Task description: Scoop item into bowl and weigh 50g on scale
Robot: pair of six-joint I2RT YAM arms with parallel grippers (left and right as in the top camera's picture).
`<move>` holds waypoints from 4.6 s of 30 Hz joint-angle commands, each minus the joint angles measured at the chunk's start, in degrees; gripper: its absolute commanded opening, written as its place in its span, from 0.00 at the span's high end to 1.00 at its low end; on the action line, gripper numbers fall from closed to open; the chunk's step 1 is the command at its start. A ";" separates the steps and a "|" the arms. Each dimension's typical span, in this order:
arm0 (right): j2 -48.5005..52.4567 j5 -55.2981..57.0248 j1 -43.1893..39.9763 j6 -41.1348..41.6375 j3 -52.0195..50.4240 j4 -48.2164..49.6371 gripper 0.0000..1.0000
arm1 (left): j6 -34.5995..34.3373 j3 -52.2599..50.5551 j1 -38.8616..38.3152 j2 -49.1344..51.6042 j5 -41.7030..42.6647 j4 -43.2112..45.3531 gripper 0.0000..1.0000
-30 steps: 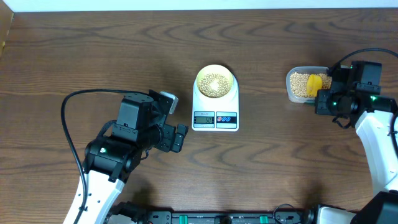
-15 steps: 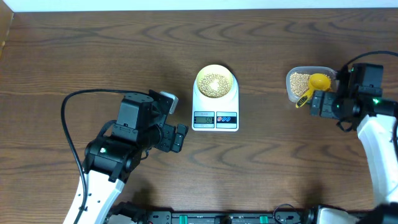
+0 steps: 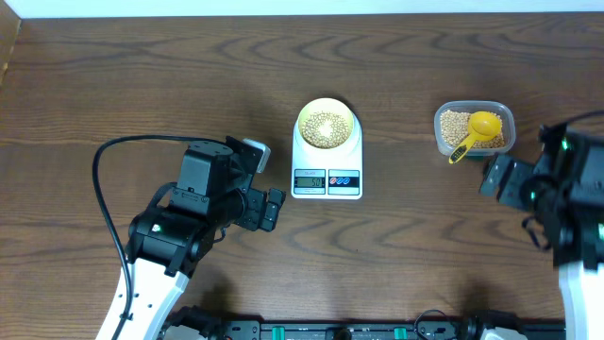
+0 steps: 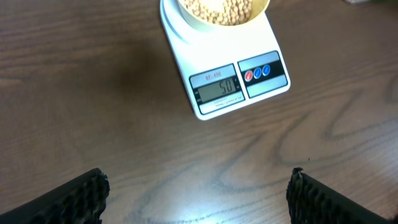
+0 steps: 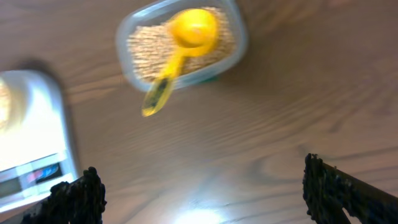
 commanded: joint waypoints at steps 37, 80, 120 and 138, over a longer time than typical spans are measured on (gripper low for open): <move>-27.02 -4.48 8.24 -12.61 -15.39 10.21 0.01 | 0.11 0.09 -0.13 -0.04 -0.61 0.13 0.06; -53.44 1.55 14.58 -18.82 -58.75 52.81 0.01 | 0.11 0.09 -0.13 -0.04 -0.61 0.13 0.06; -53.44 2.32 9.05 -19.91 -58.75 52.65 0.01 | 0.11 0.09 -0.13 -0.04 -0.61 0.13 0.06; -53.44 2.32 9.07 -19.91 -58.75 52.76 0.01 | 0.11 0.09 -0.13 -0.04 -0.61 0.13 0.06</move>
